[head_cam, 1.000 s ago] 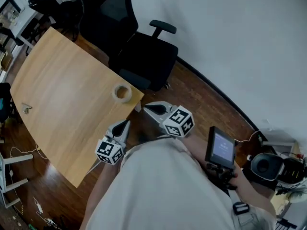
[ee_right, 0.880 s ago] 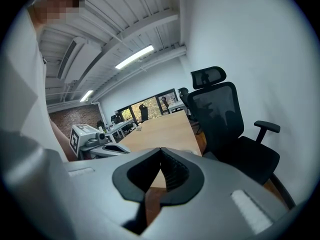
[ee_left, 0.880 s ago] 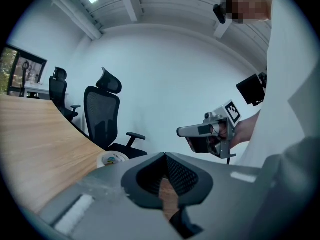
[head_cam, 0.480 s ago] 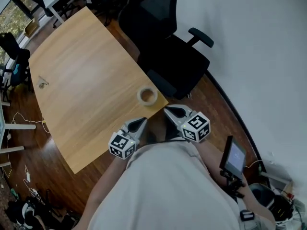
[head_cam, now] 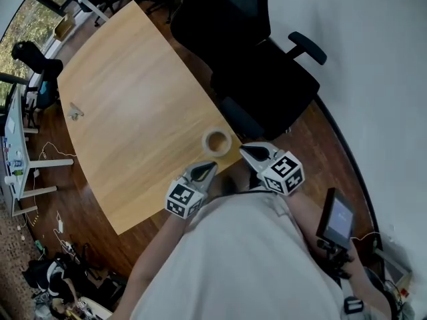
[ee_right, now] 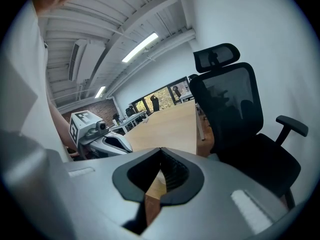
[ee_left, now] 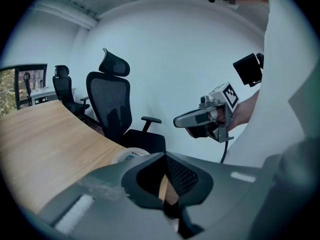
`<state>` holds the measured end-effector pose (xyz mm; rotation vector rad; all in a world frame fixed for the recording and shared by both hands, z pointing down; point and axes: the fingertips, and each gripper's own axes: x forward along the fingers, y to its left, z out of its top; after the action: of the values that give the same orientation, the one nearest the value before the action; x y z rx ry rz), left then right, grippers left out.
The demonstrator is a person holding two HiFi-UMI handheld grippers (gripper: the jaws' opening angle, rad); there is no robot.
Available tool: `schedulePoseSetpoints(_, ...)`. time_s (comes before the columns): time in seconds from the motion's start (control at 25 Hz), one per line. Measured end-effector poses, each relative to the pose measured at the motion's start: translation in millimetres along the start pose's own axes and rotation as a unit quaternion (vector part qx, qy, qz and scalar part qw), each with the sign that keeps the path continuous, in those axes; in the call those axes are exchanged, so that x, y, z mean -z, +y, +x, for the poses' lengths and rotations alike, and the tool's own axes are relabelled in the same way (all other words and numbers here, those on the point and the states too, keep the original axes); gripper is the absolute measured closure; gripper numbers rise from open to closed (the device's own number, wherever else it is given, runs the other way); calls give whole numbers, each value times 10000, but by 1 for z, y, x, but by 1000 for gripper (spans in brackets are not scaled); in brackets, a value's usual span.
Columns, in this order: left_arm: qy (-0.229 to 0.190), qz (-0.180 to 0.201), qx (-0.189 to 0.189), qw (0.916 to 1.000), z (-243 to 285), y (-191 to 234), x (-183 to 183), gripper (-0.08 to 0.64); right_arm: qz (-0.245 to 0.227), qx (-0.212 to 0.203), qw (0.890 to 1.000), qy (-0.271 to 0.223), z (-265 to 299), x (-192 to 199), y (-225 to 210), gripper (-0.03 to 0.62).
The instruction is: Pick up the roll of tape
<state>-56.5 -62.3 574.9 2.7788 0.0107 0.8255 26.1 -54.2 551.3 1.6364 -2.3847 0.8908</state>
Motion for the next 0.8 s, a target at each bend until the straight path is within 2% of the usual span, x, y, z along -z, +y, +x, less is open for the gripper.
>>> schedulePoseSetpoints(0.24,848,385,-60,9956,27,14,13,525,89,-276,9995,104,7,-1,-24,584)
schedulePoseSetpoints(0.52,1851,767,-50,9797,56,18,36,448,239,-458,9984,212,9,0,-50,584)
schedulePoseSetpoints(0.64,2329,844,-80,9688,69,22,48,434,279,-535,9979,240,9,0,-57,584)
schedulePoseSetpoints(0.8,3002,965,-96,9489,82,29,65,367,293,-607,9974,265,11,-1,-66,584)
